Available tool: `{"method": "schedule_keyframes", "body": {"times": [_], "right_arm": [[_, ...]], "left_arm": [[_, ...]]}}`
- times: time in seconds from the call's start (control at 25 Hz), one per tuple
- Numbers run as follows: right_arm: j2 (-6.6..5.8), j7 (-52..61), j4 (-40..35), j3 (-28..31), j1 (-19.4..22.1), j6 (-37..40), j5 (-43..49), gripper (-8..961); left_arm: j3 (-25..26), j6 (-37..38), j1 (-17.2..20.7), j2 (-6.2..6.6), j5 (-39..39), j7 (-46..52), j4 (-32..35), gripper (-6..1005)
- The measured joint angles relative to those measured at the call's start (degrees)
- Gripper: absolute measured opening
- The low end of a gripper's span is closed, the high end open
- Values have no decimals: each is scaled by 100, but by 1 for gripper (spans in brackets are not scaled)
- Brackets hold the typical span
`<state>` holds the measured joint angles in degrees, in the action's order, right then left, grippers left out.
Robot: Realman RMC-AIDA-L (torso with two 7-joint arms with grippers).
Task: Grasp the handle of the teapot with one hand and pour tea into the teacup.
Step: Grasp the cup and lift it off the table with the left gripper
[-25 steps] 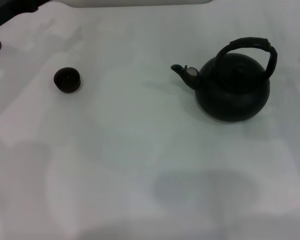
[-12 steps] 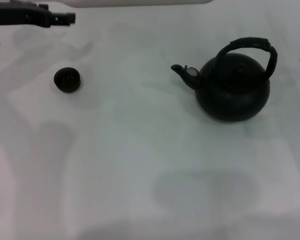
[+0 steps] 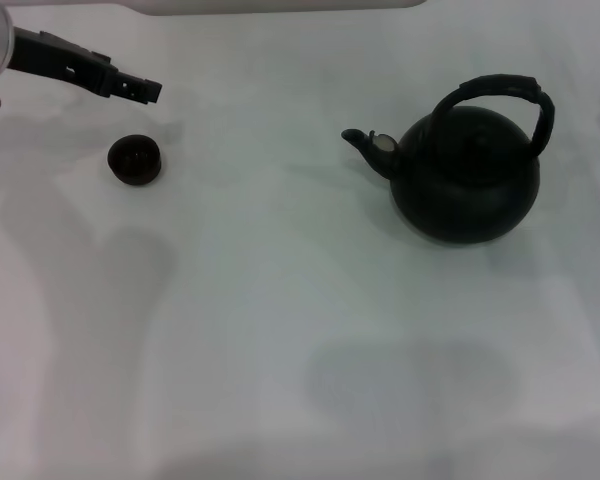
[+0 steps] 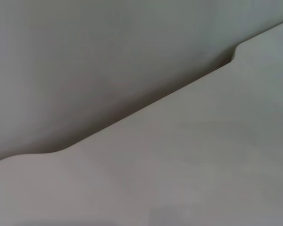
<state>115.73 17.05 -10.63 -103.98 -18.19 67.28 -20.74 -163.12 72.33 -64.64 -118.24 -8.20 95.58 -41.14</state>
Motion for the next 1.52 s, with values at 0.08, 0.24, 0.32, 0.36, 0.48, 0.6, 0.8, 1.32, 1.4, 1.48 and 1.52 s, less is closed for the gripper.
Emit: {"method": "schedule_keyframes", "body": {"times": [0.08, 0.24, 0.32, 0.36, 0.48, 0.6, 0.8, 1.32, 1.4, 1.48, 1.52], "right_arm": [[1, 0, 0, 0, 0, 0, 0, 873], [2, 0, -17, 0, 0, 0, 0, 873], [3, 0, -14, 0, 0, 0, 0, 873], [3, 0, -7, 0, 0, 0, 0, 873], [3, 0, 6, 0, 0, -10, 0, 873], [2, 10, 3, 0, 0, -12, -4, 873], [2, 62, -14, 0, 0, -13, -39, 873], [2, 61, -36, 0, 0, -13, -45, 872], [2, 61, -35, 0, 0, -13, -45, 872], [-1, 61, -32, 0, 0, -13, -45, 872], [-4, 61, -32, 0, 0, -13, -45, 872]], "left_arm": [[0, 2, 6, -4, -14, 10, 25, 880], [0, 2, 6, -28, -170, 22, 46, 881], [0, 4, 6, -31, -198, 23, 69, 882], [0, 8, 10, -32, -200, 27, 89, 882], [0, 9, 31, -36, -234, 29, 151, 882], [0, -37, 36, -42, -353, 29, 299, 883], [-1, -100, 42, -39, -473, 55, 337, 884], [-1, -204, 53, -56, -682, 210, 490, 886], [-1, -209, 59, -56, -690, 251, 492, 886], [-1, -210, 59, -56, -698, 276, 495, 886], [0, -212, 59, -55, -704, 278, 507, 886]]}}
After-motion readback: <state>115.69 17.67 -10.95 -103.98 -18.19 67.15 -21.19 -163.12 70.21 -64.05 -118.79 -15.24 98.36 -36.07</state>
